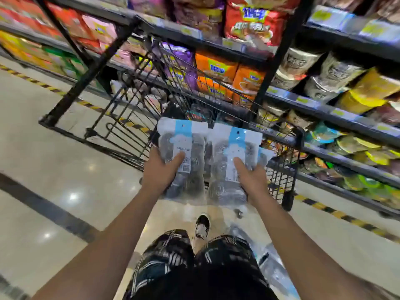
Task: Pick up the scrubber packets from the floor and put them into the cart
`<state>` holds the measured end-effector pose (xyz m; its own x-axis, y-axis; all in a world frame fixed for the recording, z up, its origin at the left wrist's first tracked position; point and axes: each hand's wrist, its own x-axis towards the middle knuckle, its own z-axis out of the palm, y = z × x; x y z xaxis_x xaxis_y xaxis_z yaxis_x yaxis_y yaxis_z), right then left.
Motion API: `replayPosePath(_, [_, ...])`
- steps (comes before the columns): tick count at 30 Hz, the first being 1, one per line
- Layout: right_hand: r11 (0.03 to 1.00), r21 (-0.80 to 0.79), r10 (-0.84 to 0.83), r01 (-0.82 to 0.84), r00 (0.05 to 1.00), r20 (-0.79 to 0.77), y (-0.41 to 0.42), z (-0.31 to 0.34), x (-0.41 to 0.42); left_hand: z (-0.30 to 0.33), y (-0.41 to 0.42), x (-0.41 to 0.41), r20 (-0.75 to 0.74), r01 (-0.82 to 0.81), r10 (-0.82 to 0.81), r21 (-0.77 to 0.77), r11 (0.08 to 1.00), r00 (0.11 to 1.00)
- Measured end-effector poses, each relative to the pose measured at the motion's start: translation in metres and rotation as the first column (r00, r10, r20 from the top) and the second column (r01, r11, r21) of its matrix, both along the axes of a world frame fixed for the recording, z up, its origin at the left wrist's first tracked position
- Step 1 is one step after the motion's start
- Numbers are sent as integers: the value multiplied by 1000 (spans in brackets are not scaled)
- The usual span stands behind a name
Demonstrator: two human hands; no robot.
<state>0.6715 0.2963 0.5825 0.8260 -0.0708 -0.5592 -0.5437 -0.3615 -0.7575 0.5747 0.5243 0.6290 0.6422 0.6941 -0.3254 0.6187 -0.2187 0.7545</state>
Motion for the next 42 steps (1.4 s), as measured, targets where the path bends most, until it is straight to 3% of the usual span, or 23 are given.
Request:
replayPosePath(6, [988, -68, -142, 136, 985, -101, 48, -69, 68, -65, 54, 104, -98, 101, -106, -59, 993, 990])
replayPosePath(13, [966, -222, -166, 134, 977, -131, 89, -177, 105, -185, 94, 165, -208, 200, -237, -186, 962, 949])
replayPosePath(18, [957, -289, -39, 18, 997, -67, 104, -198, 92, -227, 107, 169, -260, 291, -350, -241, 926, 900])
replayPosePath(20, [955, -282, 94, -89, 996, 6, 102, -189, 86, -228, 108, 167, -226, 361, -409, -227, 905, 884])
replayPosePath(24, [816, -464, 356, -346, 932, -70, 98, -178, 74, -224, 102, 168, -409, 647, -638, -139, 750, 652])
replayPosePath(28, [787, -499, 344, -362, 930, -132, 108, -170, 78, -222, 98, 172, -492, 705, -642, -77, 705, 588])
replayPosePath(32, [790, -481, 333, -380, 925, -184, 112, -158, 86, -209, 97, 177, -589, 774, -660, -90, 627, 466])
replayPosePath(35, [719, -518, 372, -463, 887, -275, 110, -133, 90, -182, 99, 175, -628, 806, -659, -84, 586, 414])
replayPosePath(39, [667, -560, 413, -491, 870, -271, 103, -85, 82, -136, 105, 163, -676, 923, -652, 119, 366, 345])
replayPosePath(42, [629, -609, 452, -484, 864, -220, 98, -41, 69, -99, 103, 155, -703, 930, -614, 206, 306, 358])
